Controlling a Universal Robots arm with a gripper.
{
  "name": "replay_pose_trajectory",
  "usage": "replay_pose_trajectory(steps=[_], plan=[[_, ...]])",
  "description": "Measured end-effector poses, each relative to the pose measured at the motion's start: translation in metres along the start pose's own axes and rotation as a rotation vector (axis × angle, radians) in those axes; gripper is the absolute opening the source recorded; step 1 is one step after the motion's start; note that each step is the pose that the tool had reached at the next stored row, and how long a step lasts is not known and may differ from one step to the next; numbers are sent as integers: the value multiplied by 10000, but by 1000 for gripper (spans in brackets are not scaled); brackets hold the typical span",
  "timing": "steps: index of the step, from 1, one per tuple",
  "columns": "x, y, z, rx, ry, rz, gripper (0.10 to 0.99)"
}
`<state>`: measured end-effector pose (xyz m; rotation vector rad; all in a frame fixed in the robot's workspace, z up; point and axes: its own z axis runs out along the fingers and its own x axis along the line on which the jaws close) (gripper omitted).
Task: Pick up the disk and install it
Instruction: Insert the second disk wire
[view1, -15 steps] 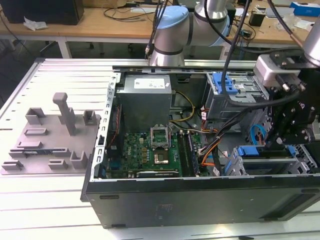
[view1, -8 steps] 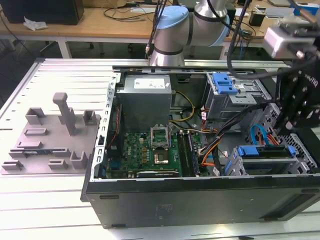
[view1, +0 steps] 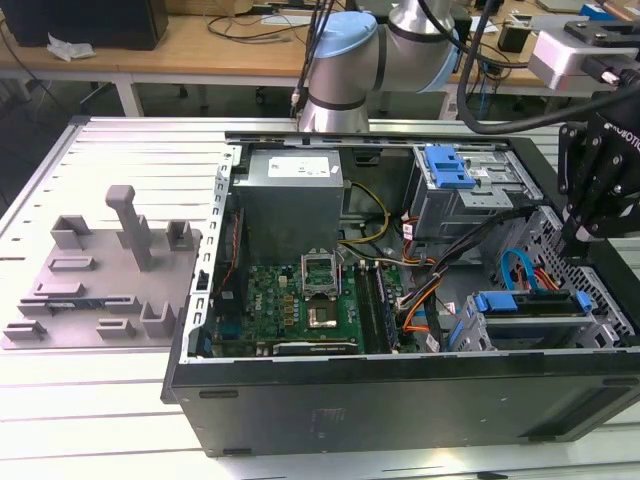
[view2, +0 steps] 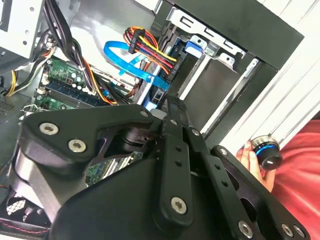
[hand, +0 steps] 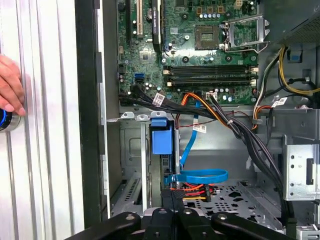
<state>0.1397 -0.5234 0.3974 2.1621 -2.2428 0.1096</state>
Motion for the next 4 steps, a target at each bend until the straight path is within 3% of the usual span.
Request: replay_pose_trajectory(steps=[4], plan=[[0,0,0,0,6,0,106]])
